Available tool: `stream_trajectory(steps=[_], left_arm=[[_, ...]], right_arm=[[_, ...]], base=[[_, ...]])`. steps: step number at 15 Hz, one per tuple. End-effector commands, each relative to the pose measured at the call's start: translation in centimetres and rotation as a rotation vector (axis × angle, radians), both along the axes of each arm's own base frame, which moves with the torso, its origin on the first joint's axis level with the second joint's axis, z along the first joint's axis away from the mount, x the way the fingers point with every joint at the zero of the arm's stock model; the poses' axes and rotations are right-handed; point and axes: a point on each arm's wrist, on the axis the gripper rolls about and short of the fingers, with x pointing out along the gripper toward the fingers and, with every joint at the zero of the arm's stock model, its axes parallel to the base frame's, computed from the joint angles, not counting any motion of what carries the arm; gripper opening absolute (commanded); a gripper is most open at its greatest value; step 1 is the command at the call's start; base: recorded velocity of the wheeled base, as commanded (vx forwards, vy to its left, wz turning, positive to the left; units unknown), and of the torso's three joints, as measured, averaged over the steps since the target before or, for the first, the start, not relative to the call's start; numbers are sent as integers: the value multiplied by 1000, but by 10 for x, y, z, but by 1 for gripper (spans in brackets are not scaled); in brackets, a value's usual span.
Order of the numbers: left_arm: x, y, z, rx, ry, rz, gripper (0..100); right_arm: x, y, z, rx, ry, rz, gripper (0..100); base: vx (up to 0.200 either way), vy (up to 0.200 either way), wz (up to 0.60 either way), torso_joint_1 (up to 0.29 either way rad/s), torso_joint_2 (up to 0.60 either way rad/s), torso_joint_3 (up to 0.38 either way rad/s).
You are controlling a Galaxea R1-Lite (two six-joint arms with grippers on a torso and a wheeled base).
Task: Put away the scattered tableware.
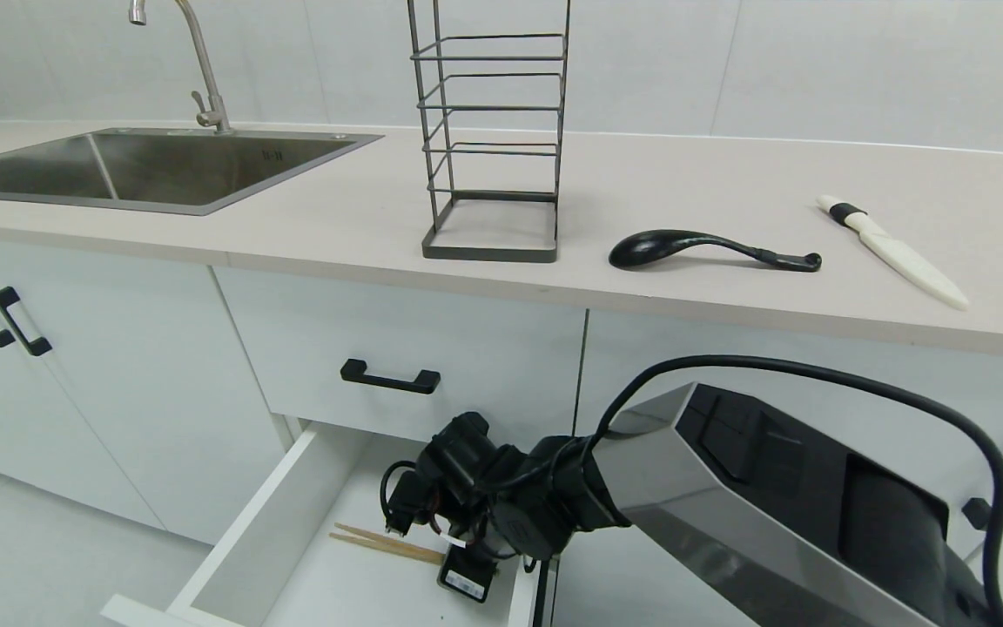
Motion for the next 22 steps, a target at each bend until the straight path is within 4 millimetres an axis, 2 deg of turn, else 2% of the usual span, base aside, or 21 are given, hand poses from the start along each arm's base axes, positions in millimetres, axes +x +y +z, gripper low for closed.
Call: stream_trajectory(steps=[1, 2, 3, 5, 6, 7, 11, 12, 13, 15, 16, 17, 18, 22], left_arm=[[0, 0, 0, 0, 1, 0, 100], [0, 0, 0, 0, 1, 0, 100], [0, 0, 0, 0, 1, 0, 100], [0, 0, 0, 0, 1, 0, 100], [0, 0, 0, 0, 1, -2, 100], [0, 0, 0, 0, 1, 0, 100], [0, 0, 0, 0, 1, -2, 100], [0, 0, 0, 0, 1, 0, 100], [0, 0, 0, 0, 1, 0, 100], [0, 0, 0, 0, 1, 0, 100], [0, 0, 0, 0, 1, -2, 100], [0, 0, 0, 0, 1, 0, 100], [0, 0, 0, 0, 1, 0, 100], [0, 0, 0, 0, 1, 0, 100]], right_arm=[[-1, -1, 0, -5, 4, 1, 100], [-3, -3, 4, -18, 15, 3, 100], [-9, -3, 36, -6, -2, 26, 100], [-21, -5, 72, 22, -22, 44, 100], [-35, -14, 99, 38, -33, 54, 100], [-44, -24, 116, 51, -41, 59, 100], [-77, -57, 159, 114, -80, 80, 100], [-77, -57, 159, 115, -81, 80, 100], [-92, -72, 176, 157, -107, 89, 100], [-111, -92, 182, 165, -89, 72, 100], [-119, -102, 184, 168, -75, 49, 100], [-120, -102, 185, 171, -77, 47, 100], [-133, -119, 184, 163, -64, 15, 100], [-148, -144, 182, 177, -32, -48, 100]], base=[[0, 0, 0, 0, 0, 0], [0, 0, 0, 0, 0, 0], [0, 0, 0, 0, 0, 0], [0, 0, 0, 0, 0, 0], [0, 0, 0, 0, 0, 0], [0, 0, 0, 0, 0, 0], [0, 0, 0, 0, 0, 0], [0, 0, 0, 0, 0, 0], [0, 0, 0, 0, 0, 0], [0, 0, 0, 0, 0, 0], [0, 0, 0, 0, 0, 0], [0, 0, 0, 0, 0, 0], [0, 0, 0, 0, 0, 0], [0, 0, 0, 0, 0, 0]])
